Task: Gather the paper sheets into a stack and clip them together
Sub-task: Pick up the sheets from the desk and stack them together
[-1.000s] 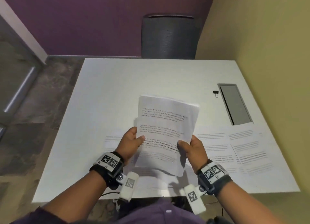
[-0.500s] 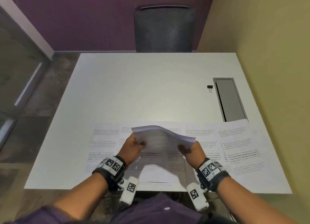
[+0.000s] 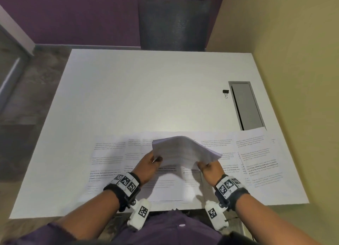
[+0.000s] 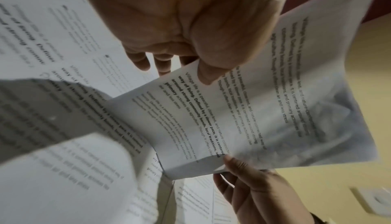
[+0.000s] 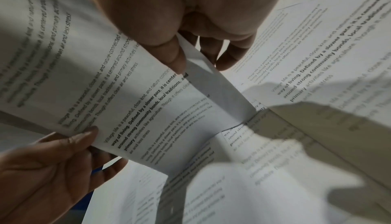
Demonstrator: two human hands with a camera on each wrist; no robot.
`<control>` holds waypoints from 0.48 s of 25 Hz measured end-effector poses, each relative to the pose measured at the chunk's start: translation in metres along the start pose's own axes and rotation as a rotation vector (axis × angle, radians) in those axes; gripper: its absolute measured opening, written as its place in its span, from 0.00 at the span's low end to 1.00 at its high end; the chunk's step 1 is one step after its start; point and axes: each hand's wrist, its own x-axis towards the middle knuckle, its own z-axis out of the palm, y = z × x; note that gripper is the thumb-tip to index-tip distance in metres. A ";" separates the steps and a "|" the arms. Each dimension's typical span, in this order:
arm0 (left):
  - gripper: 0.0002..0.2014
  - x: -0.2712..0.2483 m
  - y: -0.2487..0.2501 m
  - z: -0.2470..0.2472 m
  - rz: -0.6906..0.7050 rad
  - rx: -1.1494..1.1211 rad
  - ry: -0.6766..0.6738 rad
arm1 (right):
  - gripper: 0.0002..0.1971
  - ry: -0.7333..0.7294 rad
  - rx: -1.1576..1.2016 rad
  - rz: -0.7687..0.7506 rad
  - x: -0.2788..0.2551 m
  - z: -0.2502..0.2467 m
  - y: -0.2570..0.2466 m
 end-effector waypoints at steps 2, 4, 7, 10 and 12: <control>0.08 0.008 -0.002 -0.011 0.046 0.052 -0.027 | 0.20 0.058 0.057 -0.053 0.001 0.002 -0.004; 0.09 0.014 -0.002 -0.021 0.101 0.115 -0.038 | 0.20 0.122 0.086 -0.119 -0.001 0.000 -0.011; 0.10 0.027 0.003 -0.032 0.152 0.028 0.008 | 0.04 0.143 0.262 -0.222 -0.008 -0.013 -0.022; 0.11 0.036 0.011 -0.037 0.054 -0.168 0.071 | 0.10 0.123 0.622 -0.222 -0.009 -0.031 -0.021; 0.11 0.044 0.017 -0.033 -0.039 -0.333 0.088 | 0.12 0.090 0.813 -0.123 -0.004 -0.042 -0.011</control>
